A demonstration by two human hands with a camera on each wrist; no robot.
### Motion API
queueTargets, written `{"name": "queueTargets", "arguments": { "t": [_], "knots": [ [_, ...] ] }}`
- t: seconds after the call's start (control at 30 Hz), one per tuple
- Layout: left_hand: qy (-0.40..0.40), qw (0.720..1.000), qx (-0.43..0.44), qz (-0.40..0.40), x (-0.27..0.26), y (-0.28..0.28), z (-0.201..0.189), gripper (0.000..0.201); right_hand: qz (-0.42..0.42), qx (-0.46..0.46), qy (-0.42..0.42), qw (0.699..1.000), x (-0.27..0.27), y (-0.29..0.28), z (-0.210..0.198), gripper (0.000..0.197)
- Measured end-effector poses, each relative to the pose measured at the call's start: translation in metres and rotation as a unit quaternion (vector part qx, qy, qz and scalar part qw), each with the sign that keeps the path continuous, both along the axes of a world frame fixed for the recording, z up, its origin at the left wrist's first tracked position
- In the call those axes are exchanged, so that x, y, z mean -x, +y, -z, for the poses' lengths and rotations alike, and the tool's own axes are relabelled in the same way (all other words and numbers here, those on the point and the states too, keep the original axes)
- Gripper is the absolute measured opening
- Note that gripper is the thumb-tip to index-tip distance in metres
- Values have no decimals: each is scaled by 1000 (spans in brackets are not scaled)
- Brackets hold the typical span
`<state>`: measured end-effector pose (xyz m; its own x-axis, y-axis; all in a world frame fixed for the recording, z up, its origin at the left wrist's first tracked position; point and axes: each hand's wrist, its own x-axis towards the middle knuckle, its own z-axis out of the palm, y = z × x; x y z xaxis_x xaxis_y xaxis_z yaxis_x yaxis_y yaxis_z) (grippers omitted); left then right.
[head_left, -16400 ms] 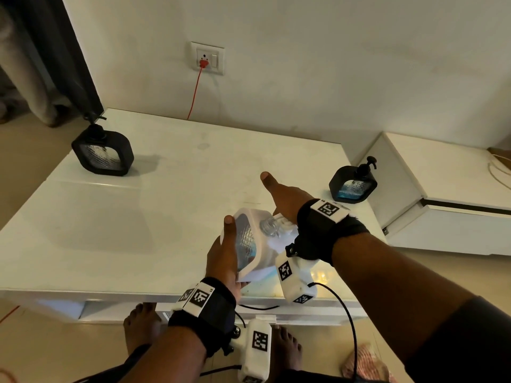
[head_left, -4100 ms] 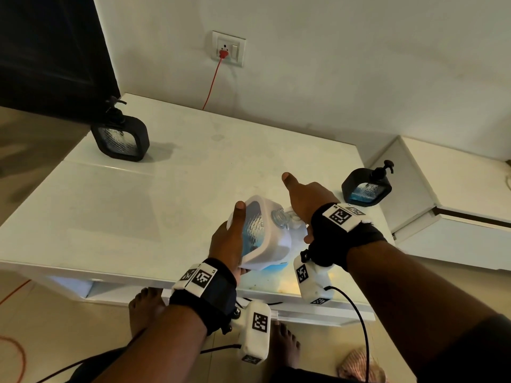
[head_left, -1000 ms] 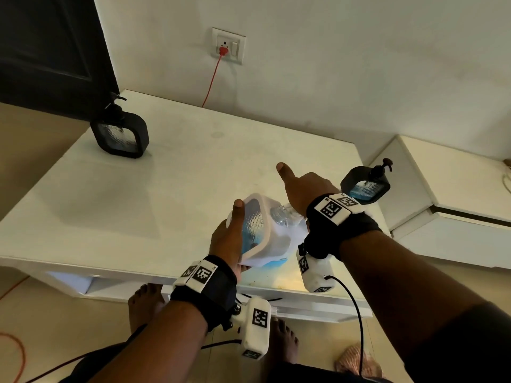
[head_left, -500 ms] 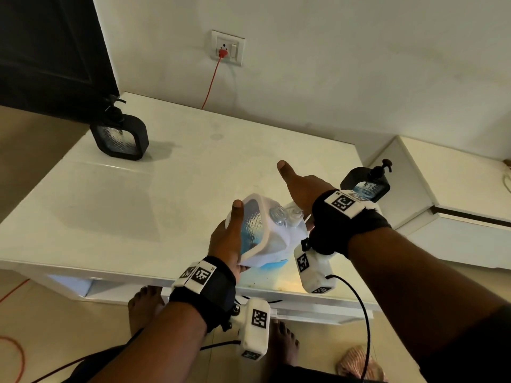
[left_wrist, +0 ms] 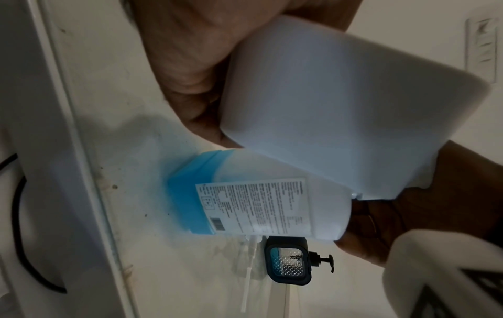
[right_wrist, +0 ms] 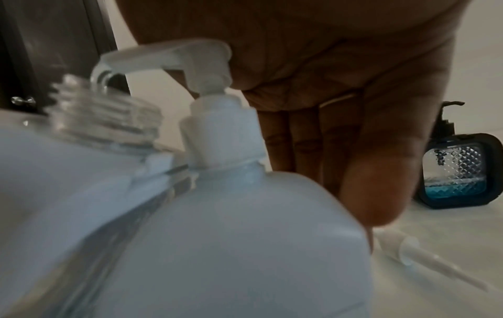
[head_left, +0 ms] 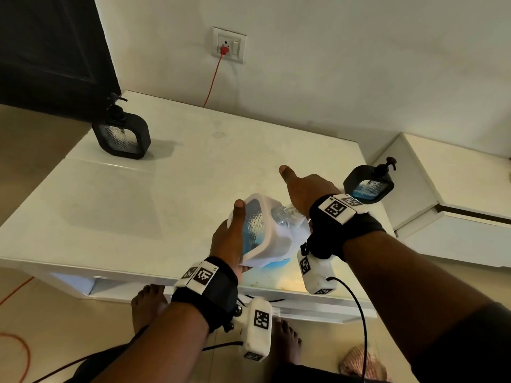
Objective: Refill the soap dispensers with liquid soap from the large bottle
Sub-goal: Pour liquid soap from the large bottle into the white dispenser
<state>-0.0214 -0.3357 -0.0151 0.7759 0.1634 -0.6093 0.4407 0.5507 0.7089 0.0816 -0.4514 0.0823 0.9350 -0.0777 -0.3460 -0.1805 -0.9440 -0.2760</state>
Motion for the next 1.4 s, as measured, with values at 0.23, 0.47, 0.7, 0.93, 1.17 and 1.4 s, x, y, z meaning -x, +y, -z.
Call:
{"name": "queueTargets", "arguments": {
  "t": [0.23,0.47,0.7,0.93,1.17,1.4],
  "knots": [
    [-7,1000,-1,-3,0,1,1,79,10,-1,-17,1000,-1,-2,10,70],
    [5,1000,-15,0,-4,1,1,78,-3,-62,41,997,-1,0,-13,74],
    [10,1000,-14,9,-5,0,1,82,-2,-65,46,997,-3,1,-8,77],
    [13,1000,-13,19,-2,0,0,83,2,-29,15,999,-6,-3,4,74],
    [4,1000,-1,11,-2,-1,1,84,10,-4,-12,1000,-5,-3,10,70],
    [13,1000,4,5,-1,-2,-3,80,14,-92,67,993,0,1,-11,82]
  ]
}}
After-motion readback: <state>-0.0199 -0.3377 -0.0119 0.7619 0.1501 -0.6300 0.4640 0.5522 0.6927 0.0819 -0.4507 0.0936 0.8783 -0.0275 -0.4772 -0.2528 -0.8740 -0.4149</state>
